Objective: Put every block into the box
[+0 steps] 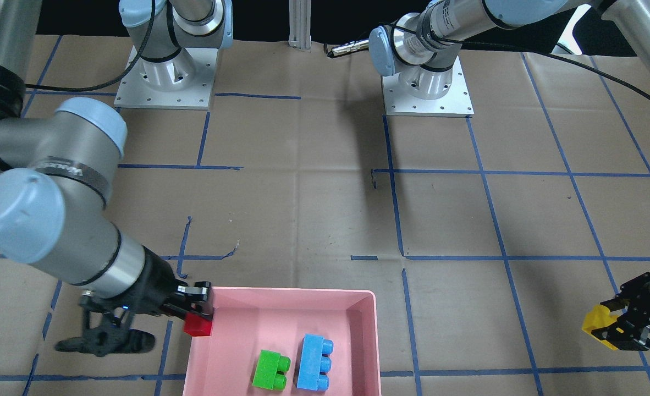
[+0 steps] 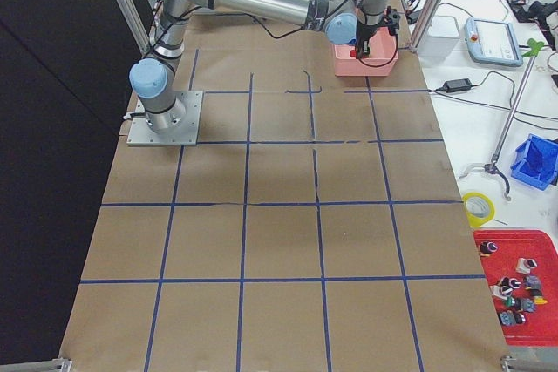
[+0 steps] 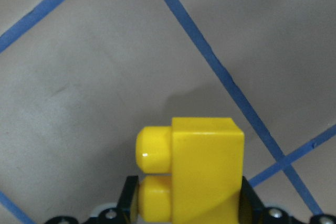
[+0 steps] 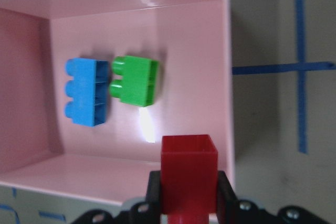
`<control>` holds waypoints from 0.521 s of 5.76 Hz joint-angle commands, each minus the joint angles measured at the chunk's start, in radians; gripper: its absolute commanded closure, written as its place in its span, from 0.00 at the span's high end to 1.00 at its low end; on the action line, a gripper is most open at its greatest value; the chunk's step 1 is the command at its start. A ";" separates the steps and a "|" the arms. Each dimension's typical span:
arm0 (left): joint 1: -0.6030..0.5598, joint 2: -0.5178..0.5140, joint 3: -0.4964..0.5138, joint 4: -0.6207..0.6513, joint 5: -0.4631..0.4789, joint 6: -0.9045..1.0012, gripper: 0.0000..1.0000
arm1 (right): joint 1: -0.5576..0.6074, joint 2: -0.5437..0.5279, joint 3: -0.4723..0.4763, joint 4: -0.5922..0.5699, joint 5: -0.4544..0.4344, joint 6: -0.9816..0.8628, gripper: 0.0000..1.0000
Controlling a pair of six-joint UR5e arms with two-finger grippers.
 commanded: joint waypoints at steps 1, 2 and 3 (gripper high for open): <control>-0.016 0.015 0.110 -0.116 0.001 0.084 0.09 | 0.090 0.139 -0.048 -0.243 0.087 0.165 0.05; -0.053 0.028 0.111 -0.116 0.001 0.146 0.09 | 0.090 0.152 -0.077 -0.251 0.091 0.153 0.60; -0.085 0.036 0.113 -0.116 0.006 0.204 0.08 | 0.089 0.142 -0.076 -0.239 0.088 0.151 0.99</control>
